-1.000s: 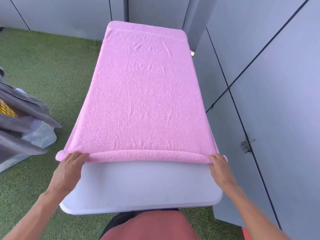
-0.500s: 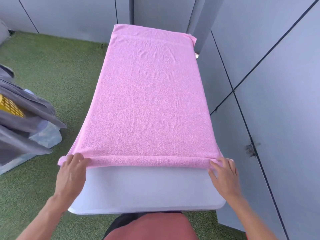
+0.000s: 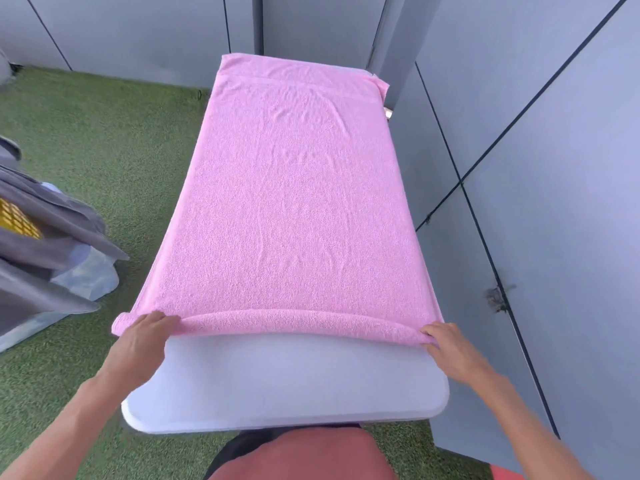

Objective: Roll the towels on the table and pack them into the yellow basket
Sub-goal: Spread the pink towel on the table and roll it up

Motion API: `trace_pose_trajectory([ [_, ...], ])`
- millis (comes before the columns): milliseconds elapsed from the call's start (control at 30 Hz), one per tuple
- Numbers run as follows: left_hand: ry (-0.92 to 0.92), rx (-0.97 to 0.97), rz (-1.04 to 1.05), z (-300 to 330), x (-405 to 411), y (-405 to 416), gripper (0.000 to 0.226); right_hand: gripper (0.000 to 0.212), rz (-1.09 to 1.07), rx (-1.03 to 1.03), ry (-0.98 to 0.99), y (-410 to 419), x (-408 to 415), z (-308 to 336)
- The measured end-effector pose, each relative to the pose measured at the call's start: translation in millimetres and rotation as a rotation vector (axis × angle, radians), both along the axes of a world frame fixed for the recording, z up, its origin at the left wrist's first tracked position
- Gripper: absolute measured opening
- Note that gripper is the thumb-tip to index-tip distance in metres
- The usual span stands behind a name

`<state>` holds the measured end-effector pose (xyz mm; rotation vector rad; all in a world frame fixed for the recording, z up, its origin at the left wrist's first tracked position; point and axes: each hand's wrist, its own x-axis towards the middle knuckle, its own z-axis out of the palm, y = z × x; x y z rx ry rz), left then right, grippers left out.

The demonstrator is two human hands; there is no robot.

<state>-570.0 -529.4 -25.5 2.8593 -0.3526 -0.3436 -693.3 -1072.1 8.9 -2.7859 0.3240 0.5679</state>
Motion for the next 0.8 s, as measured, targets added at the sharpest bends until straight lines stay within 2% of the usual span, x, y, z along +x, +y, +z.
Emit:
trace_pose_trajectory([
  [100,0.25,-0.17,0.07,13.1,12.3,5.8,0.037,0.017,-0.156,0.272,0.021,-3.7,0.9,12.6],
  [200,0.163,-0.294,0.184,22.1,24.3,2.2,0.027,0.024,-0.387,0.39,-0.146,5.1,7.8,12.7],
  [233,0.094,-0.275,0.212,22.5,24.0,-0.3,0.025,0.024,-0.395,0.324,-0.234,7.1,8.4,9.3],
  [333,-0.19,-0.08,0.163,19.5,3.5,-12.0,0.017,0.016,-0.258,-0.072,-0.413,18.6,1.6,0.6],
  [400,-0.299,0.013,0.079,16.5,-17.5,-19.1,0.026,0.014,-0.133,-0.174,-0.477,30.1,-6.9,-4.6],
  [500,-0.273,0.063,0.043,4.2,-37.8,-25.0,0.056,0.047,-0.053,-0.125,-0.411,41.7,-15.6,-17.2],
  [533,-0.267,0.076,0.048,1.1,-38.6,-26.7,0.06,0.051,-0.057,-0.113,-0.39,41.8,-12.5,-19.5],
  [667,-0.262,0.053,0.073,4.2,-15.6,-31.9,0.056,0.04,-0.131,-0.029,-0.325,34.7,10.8,-20.0],
  [800,-0.168,0.05,0.001,3.2,5.2,-16.3,0.04,0.033,-0.063,-0.024,-0.195,17.8,17.4,-10.6],
])
